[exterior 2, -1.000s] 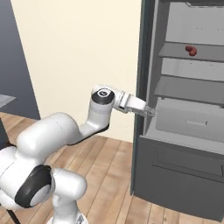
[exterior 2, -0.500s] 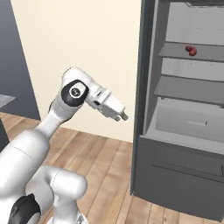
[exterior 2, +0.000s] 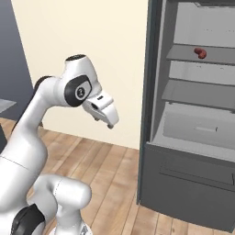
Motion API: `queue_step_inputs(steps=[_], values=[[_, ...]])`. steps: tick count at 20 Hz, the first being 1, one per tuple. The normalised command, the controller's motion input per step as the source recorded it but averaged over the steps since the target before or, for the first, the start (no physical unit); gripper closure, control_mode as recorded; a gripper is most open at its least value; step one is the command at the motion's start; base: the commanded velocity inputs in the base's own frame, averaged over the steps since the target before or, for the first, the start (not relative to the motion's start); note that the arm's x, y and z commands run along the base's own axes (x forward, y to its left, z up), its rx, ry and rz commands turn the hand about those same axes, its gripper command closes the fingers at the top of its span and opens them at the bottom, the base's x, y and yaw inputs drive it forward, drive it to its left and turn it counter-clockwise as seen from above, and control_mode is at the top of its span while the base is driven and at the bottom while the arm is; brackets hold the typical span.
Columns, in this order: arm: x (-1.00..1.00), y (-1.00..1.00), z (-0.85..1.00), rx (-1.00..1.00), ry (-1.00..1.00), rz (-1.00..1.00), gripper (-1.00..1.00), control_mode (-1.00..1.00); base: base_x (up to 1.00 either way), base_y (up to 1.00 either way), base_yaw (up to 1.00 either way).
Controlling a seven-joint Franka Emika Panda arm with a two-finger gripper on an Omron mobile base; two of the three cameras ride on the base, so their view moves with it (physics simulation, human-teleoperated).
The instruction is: Move the hot dog bun to the plate on the dining table and place the condiment next to that plate. Then navigate to the fridge and take the sausage and place it on the plate as well.
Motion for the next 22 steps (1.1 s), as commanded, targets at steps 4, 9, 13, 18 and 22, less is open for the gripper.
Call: queue_step_inputs(steps=[4,9,13,18,22], values=[[0.04,-0.05,-0.14,0.04,-0.02,0.00,-1.00,-1.00,0.00,0.00,0.00],[0.00,-0.08,-0.05,0.00,0.00,-0.01,-1.00,1.00,0.04,-0.78,-0.07],[0.00,0.00,0.00,0.00,0.00,0.00,-1.00,1.00,0.65,-0.72,-0.03],[0.00,0.00,0.00,0.00,0.00,0.00,-1.00,1.00,0.99,-0.06,0.00],[0.00,0.00,0.00,0.00,0.00,0.00,-1.00,1.00,0.40,-0.74,-0.10]])
